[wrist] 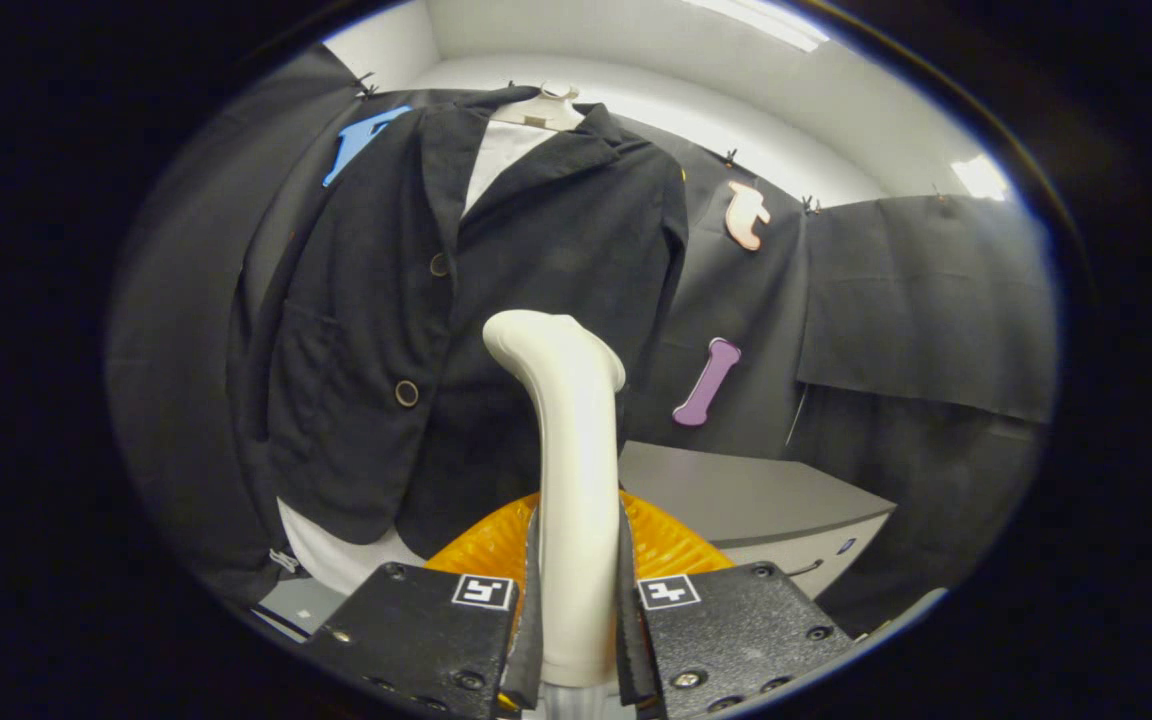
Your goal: Iron the clothes twice with a garment steamer, once on the left side and once on the right side.
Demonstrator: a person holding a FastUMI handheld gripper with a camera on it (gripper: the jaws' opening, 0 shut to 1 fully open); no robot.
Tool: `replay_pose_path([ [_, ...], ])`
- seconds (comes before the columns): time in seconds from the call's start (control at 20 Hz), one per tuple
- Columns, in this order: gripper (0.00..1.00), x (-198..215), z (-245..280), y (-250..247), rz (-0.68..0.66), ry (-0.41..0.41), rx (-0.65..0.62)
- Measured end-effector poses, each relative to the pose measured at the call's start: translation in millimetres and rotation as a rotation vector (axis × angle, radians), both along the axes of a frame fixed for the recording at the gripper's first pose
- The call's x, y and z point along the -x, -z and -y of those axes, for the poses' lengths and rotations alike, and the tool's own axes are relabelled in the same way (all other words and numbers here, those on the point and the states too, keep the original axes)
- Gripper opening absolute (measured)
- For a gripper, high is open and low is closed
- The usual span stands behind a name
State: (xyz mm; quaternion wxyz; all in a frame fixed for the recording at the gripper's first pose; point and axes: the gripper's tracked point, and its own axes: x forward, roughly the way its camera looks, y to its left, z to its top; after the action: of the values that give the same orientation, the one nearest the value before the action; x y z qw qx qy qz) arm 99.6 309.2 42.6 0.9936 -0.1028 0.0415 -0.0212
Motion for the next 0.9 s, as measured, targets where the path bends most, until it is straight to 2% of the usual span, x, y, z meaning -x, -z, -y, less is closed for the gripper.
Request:
replay_pose_path([
  [0.35,0.32,22.0,0.3,42.7,-0.062,-0.017,0.033],
  [0.9,0.32,38.9,6.4,153.6,-0.316,-0.035,0.047],
])
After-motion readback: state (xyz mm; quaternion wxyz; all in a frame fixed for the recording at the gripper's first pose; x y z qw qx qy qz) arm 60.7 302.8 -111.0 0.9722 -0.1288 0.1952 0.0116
